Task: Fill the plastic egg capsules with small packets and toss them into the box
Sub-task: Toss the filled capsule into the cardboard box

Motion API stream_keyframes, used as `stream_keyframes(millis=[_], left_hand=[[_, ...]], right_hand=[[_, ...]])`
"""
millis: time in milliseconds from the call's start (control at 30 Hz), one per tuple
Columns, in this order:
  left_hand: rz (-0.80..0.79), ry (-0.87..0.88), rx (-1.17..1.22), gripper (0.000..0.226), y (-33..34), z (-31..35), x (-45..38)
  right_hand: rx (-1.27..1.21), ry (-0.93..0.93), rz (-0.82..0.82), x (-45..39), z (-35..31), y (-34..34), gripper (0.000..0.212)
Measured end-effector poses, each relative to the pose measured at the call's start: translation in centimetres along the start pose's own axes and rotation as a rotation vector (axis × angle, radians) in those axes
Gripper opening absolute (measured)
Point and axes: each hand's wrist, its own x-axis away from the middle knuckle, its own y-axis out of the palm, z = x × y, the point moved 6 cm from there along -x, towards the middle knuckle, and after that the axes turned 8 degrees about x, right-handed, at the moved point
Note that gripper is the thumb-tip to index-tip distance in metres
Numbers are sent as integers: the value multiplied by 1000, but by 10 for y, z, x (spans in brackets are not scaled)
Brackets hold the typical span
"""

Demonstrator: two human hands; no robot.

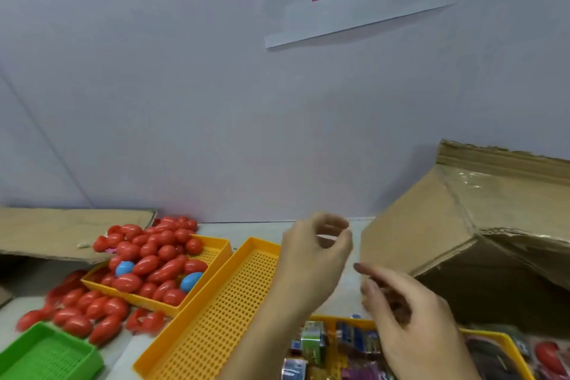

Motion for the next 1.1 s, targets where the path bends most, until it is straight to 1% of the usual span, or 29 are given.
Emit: stream_keyframes(millis=[33,67,100,200,267,300,367,533,600,667,733,800,933,1000,1100], left_hand=[[18,-38,-51,9,-21,-12,1],[34,-64,-106,8,-42,-25,1],[42,-90,-174,8,-63,-35,0],[20,-140,-391,9,-125,-63,-11],[-35,-185,-539,12,-162,-77,-24],[-84,-200,-624,13,-175,-83,-31],[-191,-221,-771,17,-191,-96,-44],[-412,-300,-993,27,-191,-126,-55],[-461,-307,-1065,27,-185,-133,-56],[-474,-314,-1130,30,-183,-137,-58],[-474,-304,-1171,30,-181,-136,-61],[-464,-260,-1224,28,-178,-131,-63],[-375,-71,-1342,19,-164,-105,-63],[-327,-45,-1292,21,-155,-88,-59],[-244,-34,-1077,23,-133,-53,-49]], right_hand=[[59,-14,67,-1,2,-9,35],[77,-25,60,-2,5,-6,35],[59,-30,17,-1,5,-1,35],[35,-16,22,-1,7,2,33],[10,20,42,-4,12,1,31],[32,1,57,-3,10,1,30],[39,14,36,-5,14,5,29],[22,35,28,-8,17,5,30],[23,33,41,-8,17,3,31],[32,33,45,-7,17,3,31],[31,30,41,-7,17,3,31],[31,38,25,-8,18,3,31],[41,46,-9,-8,17,3,32],[36,41,-19,-7,16,3,30],[25,26,-50,-7,15,3,28]])
